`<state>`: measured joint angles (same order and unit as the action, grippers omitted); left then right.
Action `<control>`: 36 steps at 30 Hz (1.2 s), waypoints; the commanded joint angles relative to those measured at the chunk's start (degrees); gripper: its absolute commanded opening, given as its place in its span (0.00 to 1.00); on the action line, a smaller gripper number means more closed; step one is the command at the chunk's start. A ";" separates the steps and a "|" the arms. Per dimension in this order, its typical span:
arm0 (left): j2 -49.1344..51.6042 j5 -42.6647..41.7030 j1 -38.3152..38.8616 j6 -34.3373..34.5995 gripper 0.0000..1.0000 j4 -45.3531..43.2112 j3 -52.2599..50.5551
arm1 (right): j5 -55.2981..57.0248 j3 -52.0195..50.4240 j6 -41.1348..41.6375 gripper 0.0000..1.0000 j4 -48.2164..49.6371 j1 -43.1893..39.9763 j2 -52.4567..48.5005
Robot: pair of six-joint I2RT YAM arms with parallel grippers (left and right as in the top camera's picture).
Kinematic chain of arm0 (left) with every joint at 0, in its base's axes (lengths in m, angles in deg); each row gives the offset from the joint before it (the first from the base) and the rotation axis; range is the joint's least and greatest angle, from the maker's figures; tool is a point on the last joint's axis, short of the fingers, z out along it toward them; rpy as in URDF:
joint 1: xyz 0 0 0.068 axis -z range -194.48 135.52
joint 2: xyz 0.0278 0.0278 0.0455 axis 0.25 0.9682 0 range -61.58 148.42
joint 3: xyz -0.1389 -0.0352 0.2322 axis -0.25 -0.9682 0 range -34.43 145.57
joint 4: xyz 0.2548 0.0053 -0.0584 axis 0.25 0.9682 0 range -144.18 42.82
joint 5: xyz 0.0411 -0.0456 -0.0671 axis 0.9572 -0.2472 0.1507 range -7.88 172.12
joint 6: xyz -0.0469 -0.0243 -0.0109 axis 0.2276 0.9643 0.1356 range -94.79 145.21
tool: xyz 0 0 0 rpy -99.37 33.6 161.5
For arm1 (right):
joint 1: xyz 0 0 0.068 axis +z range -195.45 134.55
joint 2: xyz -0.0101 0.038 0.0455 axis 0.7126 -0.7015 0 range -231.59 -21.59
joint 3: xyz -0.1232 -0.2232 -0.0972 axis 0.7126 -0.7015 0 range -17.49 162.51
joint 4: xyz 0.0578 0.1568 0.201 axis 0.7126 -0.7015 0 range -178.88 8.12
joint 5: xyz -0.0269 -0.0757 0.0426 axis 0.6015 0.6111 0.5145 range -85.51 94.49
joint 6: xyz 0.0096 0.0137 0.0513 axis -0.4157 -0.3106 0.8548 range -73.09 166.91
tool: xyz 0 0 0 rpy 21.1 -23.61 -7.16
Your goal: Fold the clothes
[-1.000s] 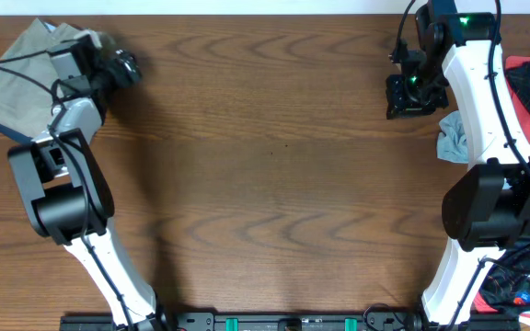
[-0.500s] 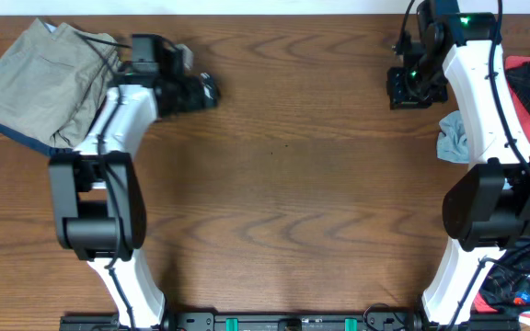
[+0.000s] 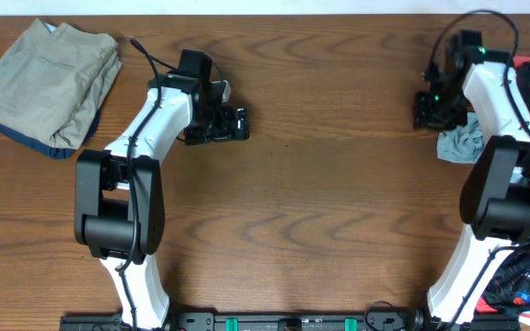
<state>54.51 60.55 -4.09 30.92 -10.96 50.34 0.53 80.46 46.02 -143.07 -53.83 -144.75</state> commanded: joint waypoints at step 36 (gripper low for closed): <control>-6.95 12.17 -9.53 1.29 0.98 7.02 6.12 | -20.68 7.48 -10.51 0.71 -8.35 -13.79 4.68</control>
<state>52.17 68.84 -11.74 31.43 -5.93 54.19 -24.48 86.84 38.09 -150.50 -70.77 -142.80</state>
